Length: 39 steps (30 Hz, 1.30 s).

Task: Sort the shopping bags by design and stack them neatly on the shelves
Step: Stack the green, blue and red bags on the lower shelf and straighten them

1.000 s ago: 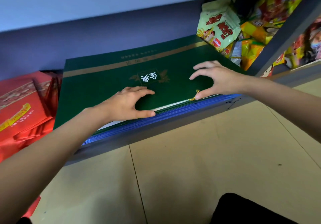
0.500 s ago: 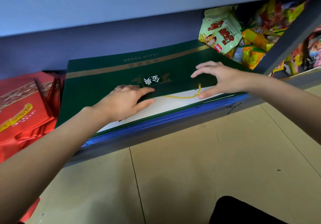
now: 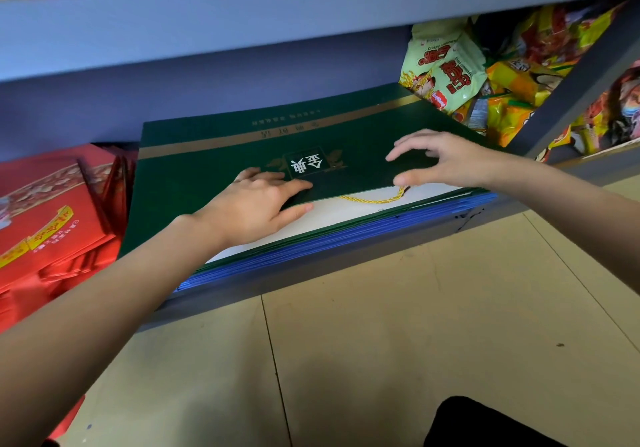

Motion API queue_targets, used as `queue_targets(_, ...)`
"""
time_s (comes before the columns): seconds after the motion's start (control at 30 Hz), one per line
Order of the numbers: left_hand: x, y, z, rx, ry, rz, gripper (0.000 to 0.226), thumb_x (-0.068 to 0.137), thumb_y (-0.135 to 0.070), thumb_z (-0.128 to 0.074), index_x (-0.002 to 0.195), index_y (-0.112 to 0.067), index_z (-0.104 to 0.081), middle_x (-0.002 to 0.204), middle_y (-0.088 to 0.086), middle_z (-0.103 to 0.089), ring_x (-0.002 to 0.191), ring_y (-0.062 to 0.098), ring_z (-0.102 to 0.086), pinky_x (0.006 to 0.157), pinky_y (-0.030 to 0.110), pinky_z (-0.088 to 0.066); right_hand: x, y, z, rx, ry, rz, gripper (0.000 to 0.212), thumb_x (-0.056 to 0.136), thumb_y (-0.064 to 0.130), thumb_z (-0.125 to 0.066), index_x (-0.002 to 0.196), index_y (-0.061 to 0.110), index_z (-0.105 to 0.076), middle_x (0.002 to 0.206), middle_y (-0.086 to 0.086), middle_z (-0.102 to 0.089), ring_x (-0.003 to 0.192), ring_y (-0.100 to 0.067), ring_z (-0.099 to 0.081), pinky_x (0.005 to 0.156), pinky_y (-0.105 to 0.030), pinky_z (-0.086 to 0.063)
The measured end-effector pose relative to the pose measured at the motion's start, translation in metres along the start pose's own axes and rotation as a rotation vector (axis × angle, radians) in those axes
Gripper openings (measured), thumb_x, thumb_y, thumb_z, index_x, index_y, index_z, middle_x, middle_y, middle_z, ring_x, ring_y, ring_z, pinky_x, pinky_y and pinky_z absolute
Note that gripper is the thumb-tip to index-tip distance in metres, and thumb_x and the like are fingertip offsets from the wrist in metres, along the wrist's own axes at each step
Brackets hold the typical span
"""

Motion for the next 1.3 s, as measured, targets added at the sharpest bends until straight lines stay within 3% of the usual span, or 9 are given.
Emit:
queue_targets(0.13, 0.001, 0.0, -0.002, 0.046, 0.002, -0.017, 0.063, 0.091, -0.056, -0.013, 0.147, -0.03, -0.025, 0.145, 0.0, -0.044, 0.142, 0.015, -0.022, 0.117, 0.036, -0.009, 0.005, 0.004, -0.007, -0.213, -0.081, 0.152, 0.041, 0.07, 0.044, -0.071, 0.107, 0.026, -0.066, 0.13, 0.003, -0.053, 0.125, -0.013, -0.042, 0.106, -0.029, -0.024)
queue_targets(0.27, 0.002, 0.004, 0.0, 0.034, -0.036, -0.017, 0.057, 0.095, -0.052, -0.017, 0.147, -0.03, -0.027, 0.144, -0.001, -0.046, 0.142, 0.014, -0.023, 0.118, 0.036, -0.008, 0.0, 0.004, 0.003, -0.11, -0.057, 0.108, 0.036, 0.069, 0.038, -0.075, 0.102, 0.026, -0.068, 0.125, 0.006, -0.054, 0.116, -0.006, -0.045, 0.101, -0.028, -0.035)
queue_targets(0.43, 0.0, 0.002, -0.005, 0.053, -0.058, -0.019, 0.067, 0.093, -0.06, -0.007, 0.146, -0.026, -0.031, 0.143, 0.001, -0.047, 0.141, 0.016, -0.026, 0.117, 0.037, -0.011, 0.0, 0.004, -0.008, -0.367, -0.243, 0.3, 0.023, 0.079, 0.021, -0.072, 0.1, 0.011, -0.071, 0.104, -0.005, -0.067, 0.102, -0.018, -0.052, 0.093, -0.044, -0.044)
queue_targets(0.57, -0.007, -0.003, -0.014, 0.122, -0.136, -0.109, 0.089, 0.087, -0.067, 0.008, 0.146, -0.016, -0.034, 0.145, 0.005, -0.044, 0.134, 0.026, -0.04, 0.112, 0.044, -0.024, 0.003, 0.002, -0.005, -0.375, -0.268, 0.278, 0.041, 0.08, 0.005, -0.069, 0.119, 0.011, -0.063, 0.123, -0.004, -0.061, 0.118, -0.021, -0.045, 0.101, -0.033, -0.035)
queue_targets(0.8, -0.006, -0.002, -0.037, 0.168, -0.005, -0.11, 0.099, 0.064, -0.076, 0.027, 0.15, -0.03, 0.007, 0.159, -0.002, -0.001, 0.146, 0.023, -0.003, 0.117, 0.04, -0.006, -0.009, -0.028, -0.01, -0.221, -0.012, -0.002, 0.061, 0.074, 0.031, -0.077, 0.129, 0.029, -0.05, 0.148, 0.002, -0.031, 0.137, -0.018, -0.024, 0.105, -0.027, -0.021)
queue_targets(0.97, -0.002, -0.002, -0.038, 0.268, 0.041, -0.156, 0.088, 0.06, -0.072, 0.036, 0.139, -0.036, 0.024, 0.159, -0.003, 0.003, 0.146, 0.027, 0.004, 0.116, 0.043, -0.001, -0.007, -0.018, -0.014, -0.03, 0.006, -0.03, 0.072, 0.069, 0.048, -0.069, 0.134, 0.039, -0.041, 0.154, 0.006, -0.019, 0.142, -0.016, -0.017, 0.109, -0.032, -0.02)
queue_targets(1.03, -0.002, -0.004, -0.033, 0.297, 0.027, -0.177, 0.078, 0.073, -0.07, 0.027, 0.142, -0.038, 0.012, 0.159, 0.0, -0.012, 0.145, 0.031, -0.01, 0.115, 0.047, -0.01, -0.002, -0.019, -0.032, -0.02, 0.017, -0.017, 0.07, 0.075, 0.044, -0.068, 0.138, 0.037, -0.038, 0.156, 0.004, -0.014, 0.145, -0.017, -0.01, 0.113, -0.037, -0.018)
queue_targets(1.17, -0.003, -0.004, -0.027, 0.373, 0.009, -0.192, 0.064, 0.097, -0.056, -0.006, 0.139, -0.027, -0.044, 0.135, 0.006, -0.055, 0.122, 0.037, -0.052, 0.095, 0.055, -0.042, -0.003, -0.037, -0.06, 0.002, -0.037, -0.035, 0.064, 0.084, 0.038, -0.065, 0.141, 0.032, -0.036, 0.158, 0.002, -0.01, 0.146, -0.017, -0.006, 0.114, -0.036, -0.017)
queue_targets(1.3, -0.006, -0.007, -0.023, 0.298, 0.03, -0.2, 0.063, 0.098, -0.054, -0.006, 0.139, -0.026, -0.045, 0.135, 0.005, -0.055, 0.123, 0.031, -0.053, 0.098, 0.052, -0.041, -0.005, -0.037, -0.058, 0.01, -0.08, 0.004, 0.061, 0.085, 0.037, -0.064, 0.14, 0.027, -0.039, 0.158, 0.001, -0.011, 0.146, -0.016, -0.004, 0.106, -0.026, -0.026)
Point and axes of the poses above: each hand's wrist, its own x-axis towards the middle knuckle, its own z-axis out of the back of the hand, y = z × x, the point moved 1 cm from there along x, towards the middle knuckle
